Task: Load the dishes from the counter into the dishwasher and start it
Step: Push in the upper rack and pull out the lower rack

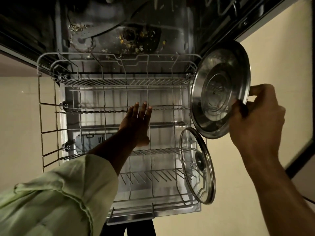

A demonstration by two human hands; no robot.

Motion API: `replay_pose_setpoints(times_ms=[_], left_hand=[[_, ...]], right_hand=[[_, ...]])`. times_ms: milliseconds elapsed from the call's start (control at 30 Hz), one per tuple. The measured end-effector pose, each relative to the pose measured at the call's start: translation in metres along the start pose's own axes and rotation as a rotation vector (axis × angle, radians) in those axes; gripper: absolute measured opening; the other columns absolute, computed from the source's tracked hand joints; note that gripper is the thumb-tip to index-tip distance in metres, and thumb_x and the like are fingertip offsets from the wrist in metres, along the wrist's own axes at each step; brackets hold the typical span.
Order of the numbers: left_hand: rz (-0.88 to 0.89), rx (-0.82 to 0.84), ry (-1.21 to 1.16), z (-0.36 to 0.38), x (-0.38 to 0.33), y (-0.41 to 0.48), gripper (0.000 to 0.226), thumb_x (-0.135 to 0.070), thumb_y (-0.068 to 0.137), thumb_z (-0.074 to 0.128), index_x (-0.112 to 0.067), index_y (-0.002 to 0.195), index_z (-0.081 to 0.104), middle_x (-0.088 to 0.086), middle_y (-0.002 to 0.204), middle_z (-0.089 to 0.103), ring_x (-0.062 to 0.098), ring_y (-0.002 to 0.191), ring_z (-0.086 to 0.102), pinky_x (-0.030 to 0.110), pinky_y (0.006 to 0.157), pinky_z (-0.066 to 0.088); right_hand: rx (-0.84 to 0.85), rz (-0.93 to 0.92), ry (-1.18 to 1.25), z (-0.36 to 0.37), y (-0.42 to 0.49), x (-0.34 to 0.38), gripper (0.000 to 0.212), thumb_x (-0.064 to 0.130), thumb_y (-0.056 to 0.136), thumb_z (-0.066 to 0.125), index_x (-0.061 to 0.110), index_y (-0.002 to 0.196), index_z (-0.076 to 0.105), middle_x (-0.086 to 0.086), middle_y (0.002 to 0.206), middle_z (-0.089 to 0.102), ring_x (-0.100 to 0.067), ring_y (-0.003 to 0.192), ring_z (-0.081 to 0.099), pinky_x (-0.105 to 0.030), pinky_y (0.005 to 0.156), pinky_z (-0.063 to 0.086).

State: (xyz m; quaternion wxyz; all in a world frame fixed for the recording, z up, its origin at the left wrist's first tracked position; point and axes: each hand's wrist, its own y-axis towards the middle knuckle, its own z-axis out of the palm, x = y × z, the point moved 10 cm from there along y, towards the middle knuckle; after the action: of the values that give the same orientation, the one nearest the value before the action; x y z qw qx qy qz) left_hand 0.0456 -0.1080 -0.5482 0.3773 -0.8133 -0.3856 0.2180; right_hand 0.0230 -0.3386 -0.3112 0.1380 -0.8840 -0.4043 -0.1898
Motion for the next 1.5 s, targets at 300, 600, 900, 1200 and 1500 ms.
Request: replay_pose_setpoints(times_ms=[300, 600, 900, 1200, 1500], left_hand=[[0.010, 0.004, 0.004, -0.001, 0.000, -0.001, 0.112, -0.053, 0.091, 0.057, -0.011, 0.151, -0.027, 0.018, 0.158, -0.029, 0.039, 0.148, -0.020, 0.047, 0.122, -0.008], [0.013, 0.016, -0.013, -0.002, -0.001, -0.002, 0.114, -0.053, 0.090, 0.060, -0.011, 0.151, -0.027, 0.017, 0.159, -0.028, 0.038, 0.148, -0.020, 0.048, 0.123, -0.006], [0.014, 0.022, -0.031, -0.001, 0.000, -0.001, 0.114, -0.051, 0.089, 0.061, -0.011, 0.152, -0.026, 0.017, 0.159, -0.029, 0.038, 0.148, -0.021, 0.047, 0.122, -0.008], [0.016, 0.027, -0.057, -0.009, -0.001, -0.006, 0.110, -0.047, 0.091, 0.061, -0.012, 0.153, -0.023, 0.016, 0.160, -0.027, 0.040, 0.148, -0.018, 0.047, 0.121, -0.008], [-0.015, -0.070, -0.092, -0.003, 0.011, -0.027, 0.092, -0.026, 0.097, 0.052, -0.022, 0.155, -0.019, 0.016, 0.159, -0.028, 0.037, 0.149, -0.018, 0.050, 0.123, -0.004]], right_hand=[[-0.016, -0.020, 0.010, -0.008, -0.013, 0.005, 0.023, 0.015, 0.093, 0.061, 0.007, 0.113, 0.052, -0.012, 0.079, 0.067, -0.031, 0.067, 0.064, -0.037, 0.068, 0.051], [0.096, 0.042, -0.057, 0.022, 0.010, 0.003, 0.026, 0.013, 0.094, 0.060, 0.008, 0.118, 0.052, -0.005, 0.083, 0.059, -0.010, 0.057, 0.043, -0.023, 0.056, 0.030], [0.186, -0.057, -0.192, 0.052, 0.030, 0.031, 0.028, 0.012, 0.097, 0.053, 0.009, 0.124, 0.058, -0.017, 0.108, 0.067, -0.037, 0.093, 0.064, -0.025, 0.071, 0.037], [0.148, -0.041, -0.178, 0.057, 0.026, 0.015, 0.026, 0.026, 0.100, 0.050, 0.014, 0.122, 0.059, -0.015, 0.097, 0.070, -0.039, 0.086, 0.065, -0.033, 0.070, 0.043], [0.033, -0.016, -0.136, 0.053, -0.008, 0.009, 0.078, 0.016, 0.088, 0.069, 0.011, 0.152, 0.025, -0.014, 0.146, 0.046, -0.033, 0.129, 0.048, -0.043, 0.102, 0.043]])
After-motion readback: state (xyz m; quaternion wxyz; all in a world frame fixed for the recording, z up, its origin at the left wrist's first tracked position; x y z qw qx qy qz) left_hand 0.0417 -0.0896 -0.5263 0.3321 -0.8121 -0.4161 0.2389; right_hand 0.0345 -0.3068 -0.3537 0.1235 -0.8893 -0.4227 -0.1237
